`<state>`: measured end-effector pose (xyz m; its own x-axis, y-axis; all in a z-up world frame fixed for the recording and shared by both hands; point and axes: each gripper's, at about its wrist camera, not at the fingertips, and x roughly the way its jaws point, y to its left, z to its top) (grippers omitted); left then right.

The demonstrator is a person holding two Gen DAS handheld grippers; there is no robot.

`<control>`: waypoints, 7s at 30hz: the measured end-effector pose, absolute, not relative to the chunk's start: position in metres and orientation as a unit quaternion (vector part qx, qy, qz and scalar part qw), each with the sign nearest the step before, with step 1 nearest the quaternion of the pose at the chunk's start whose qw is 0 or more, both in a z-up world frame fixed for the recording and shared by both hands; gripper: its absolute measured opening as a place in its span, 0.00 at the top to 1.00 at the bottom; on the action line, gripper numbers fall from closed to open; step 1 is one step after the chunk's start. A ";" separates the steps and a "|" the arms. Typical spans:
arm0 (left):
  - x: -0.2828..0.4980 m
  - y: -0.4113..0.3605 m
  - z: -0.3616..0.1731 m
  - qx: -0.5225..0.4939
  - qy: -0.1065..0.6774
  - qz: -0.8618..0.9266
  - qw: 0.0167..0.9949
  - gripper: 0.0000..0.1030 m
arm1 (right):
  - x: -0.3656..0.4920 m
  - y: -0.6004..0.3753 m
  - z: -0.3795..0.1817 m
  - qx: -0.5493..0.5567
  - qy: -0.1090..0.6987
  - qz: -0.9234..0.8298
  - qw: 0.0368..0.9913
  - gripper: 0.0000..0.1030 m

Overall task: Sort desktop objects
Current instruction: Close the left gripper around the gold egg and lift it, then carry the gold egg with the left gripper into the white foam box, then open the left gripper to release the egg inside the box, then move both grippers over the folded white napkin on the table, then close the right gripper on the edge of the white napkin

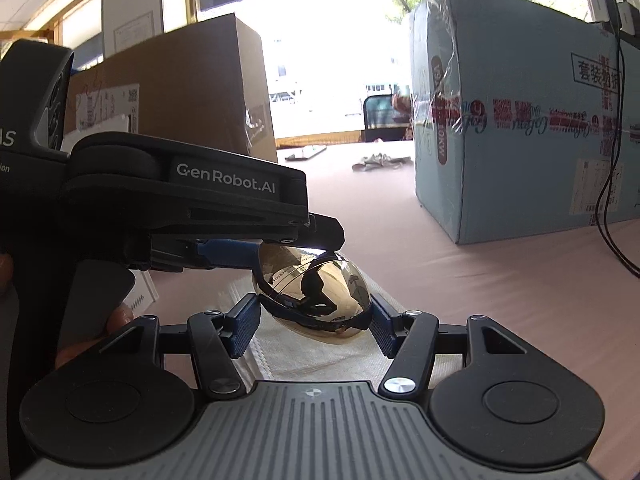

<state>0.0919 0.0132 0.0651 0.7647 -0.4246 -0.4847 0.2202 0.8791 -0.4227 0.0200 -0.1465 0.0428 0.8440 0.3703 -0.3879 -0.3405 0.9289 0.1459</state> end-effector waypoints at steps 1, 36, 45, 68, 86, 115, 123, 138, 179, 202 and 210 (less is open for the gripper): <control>0.089 0.013 0.068 -0.172 0.295 -0.171 0.924 0.46 | 0.017 -0.147 0.045 0.039 0.206 0.188 0.960 0.46; -0.065 0.205 0.181 -0.186 0.130 -0.109 0.968 0.47 | -0.064 0.016 0.173 -0.002 0.100 0.350 0.931 0.46; -0.066 0.283 0.173 -0.218 0.137 -0.061 0.964 0.47 | -0.048 0.104 0.180 -0.033 0.124 0.380 0.916 0.46; -0.001 0.284 0.107 -0.244 0.311 -0.084 0.915 0.48 | 0.006 0.106 0.128 -0.029 0.297 0.352 0.887 0.47; 0.018 0.272 0.078 -0.243 0.391 -0.102 0.882 0.55 | 0.040 0.101 0.097 -0.051 0.393 0.316 0.862 0.98; 0.010 0.293 0.099 -0.216 0.353 -0.058 0.908 0.55 | 0.069 0.134 0.106 -0.066 0.431 0.337 0.835 0.97; 0.005 0.291 0.103 -0.224 0.337 -0.071 0.912 0.35 | 0.056 0.130 0.111 -0.041 0.399 0.326 0.856 0.91; -0.021 0.285 0.125 -0.254 0.276 -0.098 0.922 0.00 | -0.023 0.063 0.137 0.064 0.198 0.319 0.925 0.00; 0.019 0.006 0.115 -0.095 0.275 -0.110 0.950 0.00 | 0.003 -0.279 0.084 0.340 0.120 0.235 0.903 0.00; 0.067 -0.028 0.018 -0.063 0.338 -0.138 0.929 0.00 | 0.048 -0.263 0.026 0.353 0.328 0.202 0.853 0.00; 0.061 -0.041 0.014 0.010 0.334 -0.139 0.932 0.00 | 0.054 -0.255 0.026 0.336 0.325 0.220 0.857 0.00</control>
<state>0.0611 -0.0406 0.0139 0.7378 -0.2527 -0.6260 0.2655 0.9612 -0.0751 0.0537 -0.2554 0.0263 0.6927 0.5943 -0.4086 -0.1587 0.6782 0.7175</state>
